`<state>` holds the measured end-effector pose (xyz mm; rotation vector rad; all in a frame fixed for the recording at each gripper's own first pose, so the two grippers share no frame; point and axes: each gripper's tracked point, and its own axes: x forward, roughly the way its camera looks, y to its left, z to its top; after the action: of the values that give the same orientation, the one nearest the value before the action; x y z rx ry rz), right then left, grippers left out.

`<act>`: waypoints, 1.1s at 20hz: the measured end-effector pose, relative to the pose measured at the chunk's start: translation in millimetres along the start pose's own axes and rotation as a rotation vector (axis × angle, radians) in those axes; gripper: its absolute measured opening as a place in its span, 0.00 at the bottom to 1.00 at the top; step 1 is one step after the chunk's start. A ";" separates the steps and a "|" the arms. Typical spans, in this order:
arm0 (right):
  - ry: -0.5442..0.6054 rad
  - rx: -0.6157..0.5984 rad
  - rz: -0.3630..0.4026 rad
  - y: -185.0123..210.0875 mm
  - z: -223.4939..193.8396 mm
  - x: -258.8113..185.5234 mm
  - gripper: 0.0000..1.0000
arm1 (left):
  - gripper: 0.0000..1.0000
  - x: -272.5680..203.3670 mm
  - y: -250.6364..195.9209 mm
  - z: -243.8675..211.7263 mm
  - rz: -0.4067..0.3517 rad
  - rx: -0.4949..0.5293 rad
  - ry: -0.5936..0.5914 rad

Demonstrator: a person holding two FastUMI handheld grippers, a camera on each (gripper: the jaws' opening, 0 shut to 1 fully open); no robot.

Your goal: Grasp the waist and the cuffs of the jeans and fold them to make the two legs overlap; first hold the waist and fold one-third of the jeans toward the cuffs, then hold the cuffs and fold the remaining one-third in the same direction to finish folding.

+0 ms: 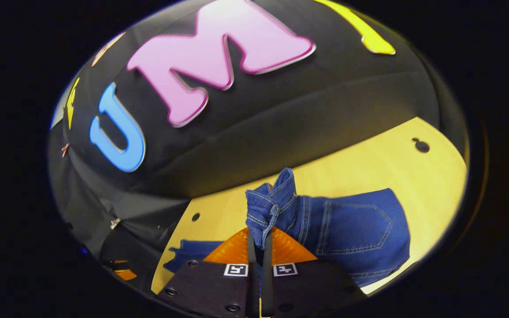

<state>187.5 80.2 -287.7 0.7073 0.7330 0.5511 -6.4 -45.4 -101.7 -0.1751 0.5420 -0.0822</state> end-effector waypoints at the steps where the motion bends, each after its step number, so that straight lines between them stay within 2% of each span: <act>1: 0.055 -0.020 0.004 -15.0 -14.1 -1.6 0.05 | 0.98 0.9 2.5 -1.1 0.004 -0.003 0.005; 4: 0.166 -0.101 -0.017 -63.4 -39.2 2.7 0.06 | 0.98 10.7 11.7 -6.0 0.011 -0.061 0.023; 5: 0.182 -0.122 -0.025 -75.9 -35.8 8.4 0.06 | 0.98 13.6 14.6 -7.7 0.007 -0.097 0.032; 7: 0.222 -0.141 -0.032 -90.3 -38.9 19.8 0.06 | 0.98 20.8 21.8 -8.3 0.003 -0.189 0.048; 8: 0.237 -0.145 -0.035 -96.6 -49.4 35.0 0.06 | 0.94 26.5 24.9 -8.1 0.007 -0.235 0.053; 10: 0.228 -0.169 -0.035 -107.3 -56.9 55.5 0.06 | 0.93 37.8 34.2 -7.3 0.016 -0.296 0.052; 11: 0.225 -0.172 -0.030 -107.4 -63.2 59.7 0.06 | 0.93 42.8 39.0 -7.0 0.022 -0.300 0.057; 12: 0.226 -0.165 -0.016 -105.1 -64.5 45.3 0.11 | 0.93 48.6 44.5 -9.0 0.030 -0.285 0.071; 13: 0.227 -0.157 -0.008 -106.1 -61.5 41.6 0.06 | 0.94 53.3 52.1 -12.1 0.043 -0.262 0.087; 14: 0.215 -0.149 0.019 -99.4 -55.6 36.6 0.38 | 0.93 59.1 57.2 -13.5 0.049 -0.240 0.100; 15: 0.195 -0.148 0.044 -86.6 -44.5 25.2 0.52 | 0.89 64.3 61.0 -13.2 0.052 -0.229 0.114; 16: 0.167 -0.158 0.061 -71.2 -31.8 20.0 0.67 | 0.93 70.4 67.0 -13.3 0.061 -0.223 0.132; 18: 0.097 -0.211 0.076 -63.1 -3.3 -3.7 0.96 | 0.94 80.7 83.2 -18.1 0.093 -0.181 0.171; 20: 0.022 -0.279 0.096 -57.9 28.4 -35.3 0.96 | 0.93 96.1 96.5 -17.0 0.111 -0.103 0.200; 22: -0.034 -0.351 0.099 -60.4 55.0 -67.9 0.96 | 0.93 111.4 113.8 -22.2 0.133 -0.086 0.256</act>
<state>199.0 -24.7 -275.3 0.4258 0.5523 0.7354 80.8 49.3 -198.1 -0.2135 0.8114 0.0492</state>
